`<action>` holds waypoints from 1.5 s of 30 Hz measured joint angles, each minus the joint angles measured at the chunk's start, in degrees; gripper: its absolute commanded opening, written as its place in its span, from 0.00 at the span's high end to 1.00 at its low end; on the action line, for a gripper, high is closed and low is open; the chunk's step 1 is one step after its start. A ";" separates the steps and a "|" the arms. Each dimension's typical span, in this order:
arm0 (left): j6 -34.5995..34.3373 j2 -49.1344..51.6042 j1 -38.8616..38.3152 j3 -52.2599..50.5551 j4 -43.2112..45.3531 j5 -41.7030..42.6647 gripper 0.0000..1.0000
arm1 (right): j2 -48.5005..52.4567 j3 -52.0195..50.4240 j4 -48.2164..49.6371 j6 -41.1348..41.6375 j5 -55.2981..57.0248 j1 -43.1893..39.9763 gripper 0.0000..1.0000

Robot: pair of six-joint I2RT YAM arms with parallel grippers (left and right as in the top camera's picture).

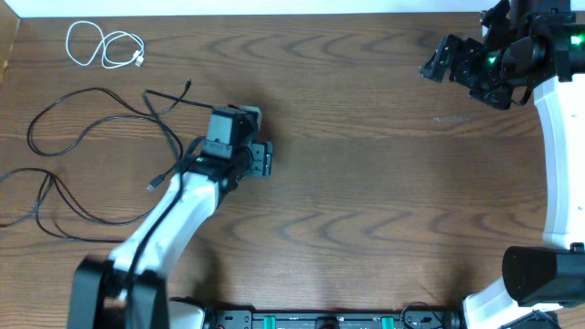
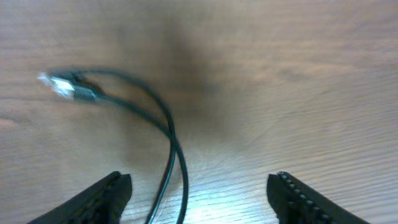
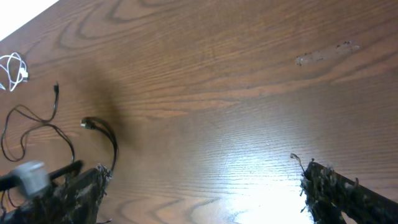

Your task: Untangle cables

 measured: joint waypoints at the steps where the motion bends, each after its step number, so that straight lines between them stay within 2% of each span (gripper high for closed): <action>1: 0.00 -2.19 0.00 0.00 -0.42 0.02 0.13 | 0.00 0.00 -0.20 0.00 -0.33 0.00 0.01; 5: -0.02 -12.09 0.00 0.00 -4.46 0.04 0.03 | 0.00 0.00 -0.92 -0.20 -1.86 0.00 0.01; 15: -1.66 -28.98 0.00 0.00 -15.34 0.04 0.02 | -1.20 -0.02 -6.58 -3.21 -5.16 0.02 0.01; 21: -3.30 -33.51 0.00 0.00 -15.65 0.07 0.02 | -7.19 -0.02 -12.33 -7.15 -5.07 0.55 0.01; 25: -5.73 -36.96 0.00 0.00 -15.67 0.07 0.01 | -11.23 -0.02 -16.33 -9.42 -4.68 4.09 0.01; 32: -7.91 -48.54 0.00 0.00 -17.94 0.07 0.02 | -17.94 -0.02 -17.07 -8.92 3.13 13.90 0.01; 37: -8.11 -56.00 0.00 0.00 -25.33 0.07 0.02 | -22.73 0.00 -16.41 -5.57 10.27 19.61 0.01; 41: -8.13 -57.29 0.00 0.00 -30.77 0.04 0.02 | -26.43 -0.24 -16.81 -2.62 15.72 23.71 0.01; 45: -8.13 -57.29 0.00 0.00 -32.35 0.07 0.02 | -33.05 -6.03 -15.74 1.11 21.53 27.30 0.01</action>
